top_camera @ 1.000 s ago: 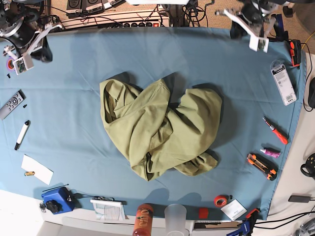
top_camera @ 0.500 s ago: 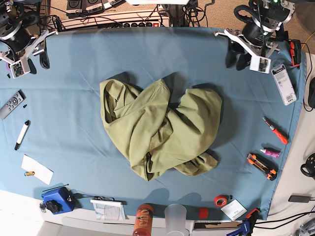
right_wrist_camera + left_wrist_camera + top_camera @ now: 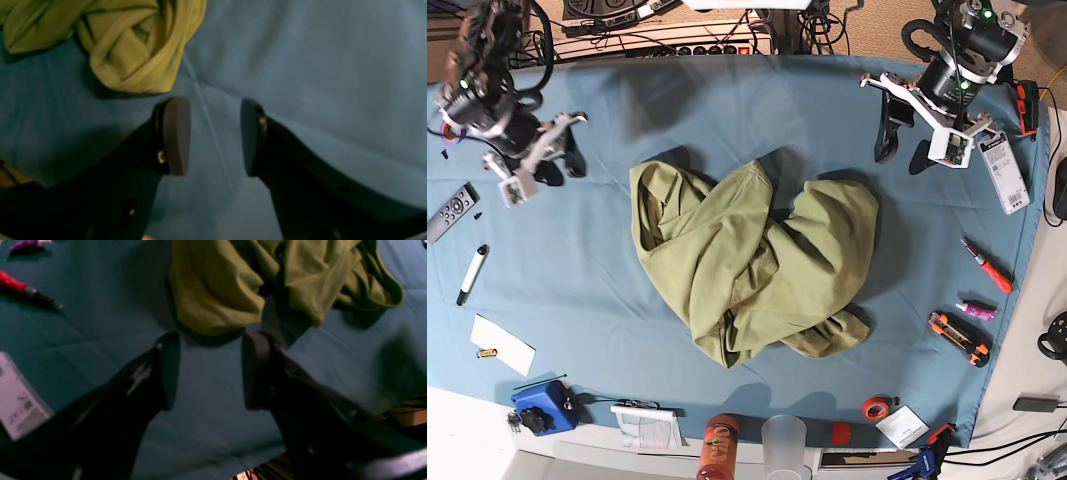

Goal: Layout the t-shirt on the table in an organized manner, then fold the t-shirt properly
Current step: 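Move both grippers down toward the crumpled olive-green t-shirt, then grasp the shirt with both grippers and pull it apart to stretch, then release the shirt with the left gripper and lift it away, then grasp another shirt edge with the left gripper and drag it outward, then regrasp the shirt with the right gripper and pull it outward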

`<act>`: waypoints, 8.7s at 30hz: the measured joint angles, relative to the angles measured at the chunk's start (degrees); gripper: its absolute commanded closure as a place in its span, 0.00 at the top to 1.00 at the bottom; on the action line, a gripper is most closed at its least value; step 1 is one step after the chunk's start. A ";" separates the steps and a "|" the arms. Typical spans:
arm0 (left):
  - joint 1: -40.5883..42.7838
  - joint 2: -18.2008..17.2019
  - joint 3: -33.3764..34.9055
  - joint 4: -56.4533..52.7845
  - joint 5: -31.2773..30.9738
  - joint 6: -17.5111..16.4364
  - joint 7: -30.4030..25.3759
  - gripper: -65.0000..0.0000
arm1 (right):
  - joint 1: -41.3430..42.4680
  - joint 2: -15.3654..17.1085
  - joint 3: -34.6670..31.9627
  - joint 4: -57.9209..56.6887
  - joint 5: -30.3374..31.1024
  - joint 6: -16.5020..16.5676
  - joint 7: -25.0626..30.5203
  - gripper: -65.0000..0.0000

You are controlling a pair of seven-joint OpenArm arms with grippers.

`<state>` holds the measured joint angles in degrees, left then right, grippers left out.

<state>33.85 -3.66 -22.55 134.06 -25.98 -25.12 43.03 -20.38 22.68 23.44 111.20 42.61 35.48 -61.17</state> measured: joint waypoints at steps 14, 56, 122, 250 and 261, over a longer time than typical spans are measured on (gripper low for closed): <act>-4.35 0.02 -0.02 -4.33 -0.04 0.00 -0.04 0.47 | 10.45 -9.42 -15.63 -14.03 -12.33 -0.09 5.11 0.38; -23.89 5.55 45.83 -27.98 25.79 16.79 -2.51 0.52 | 14.36 -10.27 -7.10 -14.14 -12.79 -1.99 4.24 0.00; -32.87 -6.21 17.00 -25.77 25.18 21.62 13.51 0.00 | 30.25 4.00 -2.45 -18.36 -12.09 -3.76 0.46 0.00; -18.80 -2.82 3.82 -20.55 -10.54 8.74 15.26 0.00 | 15.89 -0.28 15.50 -14.75 19.28 4.44 -20.31 0.37; -18.82 -2.82 3.82 -20.55 -10.54 8.76 15.23 0.00 | 11.06 -3.32 5.11 -14.75 14.27 4.42 -19.82 0.37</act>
<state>15.03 -6.48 -18.72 113.51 -36.51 -16.36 58.26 -9.32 19.35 28.56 96.44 56.88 39.90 -80.99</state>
